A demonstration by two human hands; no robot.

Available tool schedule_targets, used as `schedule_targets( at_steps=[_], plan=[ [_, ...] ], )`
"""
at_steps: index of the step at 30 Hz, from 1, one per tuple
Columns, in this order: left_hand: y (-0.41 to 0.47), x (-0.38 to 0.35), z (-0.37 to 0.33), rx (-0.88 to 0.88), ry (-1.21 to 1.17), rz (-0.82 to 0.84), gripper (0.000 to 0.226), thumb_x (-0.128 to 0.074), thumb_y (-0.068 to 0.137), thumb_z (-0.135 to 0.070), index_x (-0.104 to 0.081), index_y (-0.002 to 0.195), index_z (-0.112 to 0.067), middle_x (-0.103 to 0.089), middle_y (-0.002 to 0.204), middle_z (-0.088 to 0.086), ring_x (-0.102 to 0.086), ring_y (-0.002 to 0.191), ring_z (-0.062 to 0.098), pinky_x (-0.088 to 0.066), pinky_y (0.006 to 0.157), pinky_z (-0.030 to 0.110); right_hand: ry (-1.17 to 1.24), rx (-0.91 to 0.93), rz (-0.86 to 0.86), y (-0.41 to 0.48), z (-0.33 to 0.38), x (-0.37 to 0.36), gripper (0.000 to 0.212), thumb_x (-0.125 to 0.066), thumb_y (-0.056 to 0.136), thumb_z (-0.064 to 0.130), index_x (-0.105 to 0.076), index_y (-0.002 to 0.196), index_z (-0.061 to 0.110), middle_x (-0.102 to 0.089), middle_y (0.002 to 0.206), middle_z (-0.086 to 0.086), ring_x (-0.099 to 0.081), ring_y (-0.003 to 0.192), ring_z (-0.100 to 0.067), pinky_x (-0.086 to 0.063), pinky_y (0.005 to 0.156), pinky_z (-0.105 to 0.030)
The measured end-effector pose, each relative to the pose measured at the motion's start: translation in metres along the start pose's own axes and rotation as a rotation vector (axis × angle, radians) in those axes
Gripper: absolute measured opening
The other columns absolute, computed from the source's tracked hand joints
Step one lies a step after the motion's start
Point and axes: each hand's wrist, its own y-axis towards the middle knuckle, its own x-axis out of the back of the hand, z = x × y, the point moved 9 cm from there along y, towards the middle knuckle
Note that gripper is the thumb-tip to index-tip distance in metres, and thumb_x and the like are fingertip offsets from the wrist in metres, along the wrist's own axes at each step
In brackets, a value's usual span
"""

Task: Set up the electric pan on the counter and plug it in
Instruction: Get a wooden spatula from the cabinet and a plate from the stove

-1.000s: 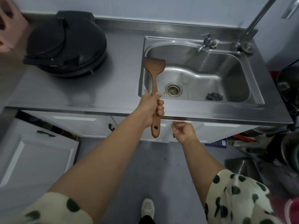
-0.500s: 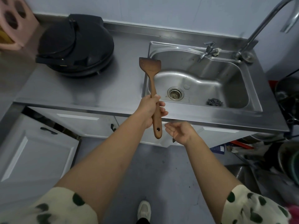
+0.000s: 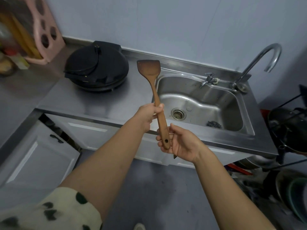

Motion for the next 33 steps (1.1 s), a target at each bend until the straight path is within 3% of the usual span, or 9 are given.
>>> schedule_targets(
  at_steps=[5,7,12,19,22,25,29,33],
  plan=[
    [-0.023,0.014,-0.005,0.020,-0.045,-0.015,0.034,-0.061,0.090,-0.017,-0.062,0.123,-0.007,-0.064,0.111,0.004,-0.059,0.091,0.015,-0.025,0.114,0.037,-0.091,0.001,0.017,-0.011,0.004,-0.026,0.048,-0.029,0.100,0.040,-0.065,0.091,0.010,-0.064,0.068,-0.006,-0.060,0.056,-0.017,-0.050,0.056,-0.027],
    [-0.033,0.024,-0.008,0.018,-0.075,-0.021,0.032,-0.062,0.090,-0.017,-0.063,0.121,-0.007,-0.066,0.111,0.005,-0.061,0.097,0.016,-0.030,0.112,0.036,-0.132,0.013,0.017,-0.015,0.005,-0.039,0.046,-0.032,0.099,0.041,-0.065,0.090,0.011,-0.062,0.066,-0.005,-0.057,0.053,-0.016,-0.048,0.051,-0.025],
    [-0.059,0.054,-0.016,-0.003,-0.107,-0.043,0.010,-0.063,0.088,-0.016,-0.066,0.098,-0.013,-0.070,0.088,0.000,-0.063,0.084,0.011,-0.034,0.108,0.032,-0.237,0.090,-0.047,-0.018,0.007,-0.074,0.041,-0.035,0.099,0.043,-0.060,0.092,0.011,-0.051,0.056,-0.003,-0.043,0.042,-0.013,-0.033,0.039,-0.021],
    [-0.113,0.120,-0.034,-0.106,-0.135,-0.109,0.007,-0.063,0.090,-0.016,-0.059,0.083,-0.016,-0.066,0.077,0.000,-0.063,0.074,0.012,-0.043,0.101,0.035,-0.338,0.202,-0.045,-0.020,-0.005,-0.148,0.037,-0.032,0.100,0.037,-0.053,0.083,0.012,-0.039,0.047,0.002,-0.026,0.034,-0.008,-0.018,0.033,-0.016],
    [-0.151,0.170,-0.036,-0.152,-0.132,-0.166,0.009,-0.060,0.092,-0.021,-0.060,0.088,-0.014,-0.066,0.076,0.002,-0.065,0.073,0.015,-0.049,0.097,0.038,-0.371,0.200,0.015,-0.021,-0.026,-0.197,0.035,-0.032,0.101,0.036,-0.052,0.085,0.011,-0.037,0.047,0.001,-0.024,0.033,-0.007,-0.017,0.032,-0.015],
    [-0.192,0.228,-0.031,-0.160,-0.181,-0.236,0.022,-0.051,0.097,-0.028,-0.062,0.088,-0.012,-0.069,0.071,0.001,-0.067,0.071,0.015,-0.057,0.076,0.033,-0.394,0.191,0.079,-0.021,-0.054,-0.252,0.035,-0.030,0.101,0.035,-0.049,0.085,0.011,-0.035,0.046,0.001,-0.021,0.032,-0.006,-0.015,0.031,-0.013],
    [-0.258,0.314,-0.020,-0.174,-0.203,-0.359,0.031,-0.042,0.100,-0.029,-0.063,0.088,-0.009,-0.066,0.079,0.006,-0.065,0.072,0.017,-0.054,0.065,0.027,-0.422,0.157,0.160,-0.018,-0.100,-0.331,0.035,-0.029,0.101,0.035,-0.048,0.082,0.012,-0.034,0.043,0.002,-0.020,0.029,-0.005,-0.014,0.031,-0.011],
    [-0.334,0.405,-0.004,-0.221,-0.256,-0.539,0.029,-0.042,0.101,-0.024,-0.060,0.087,-0.006,-0.060,0.070,0.006,-0.054,0.057,0.015,-0.048,0.056,0.023,-0.447,0.119,0.237,-0.015,-0.153,-0.416,0.035,-0.030,0.101,0.034,-0.048,0.081,0.011,-0.035,0.041,0.003,-0.022,0.027,-0.005,-0.015,0.029,-0.011]
  ],
)
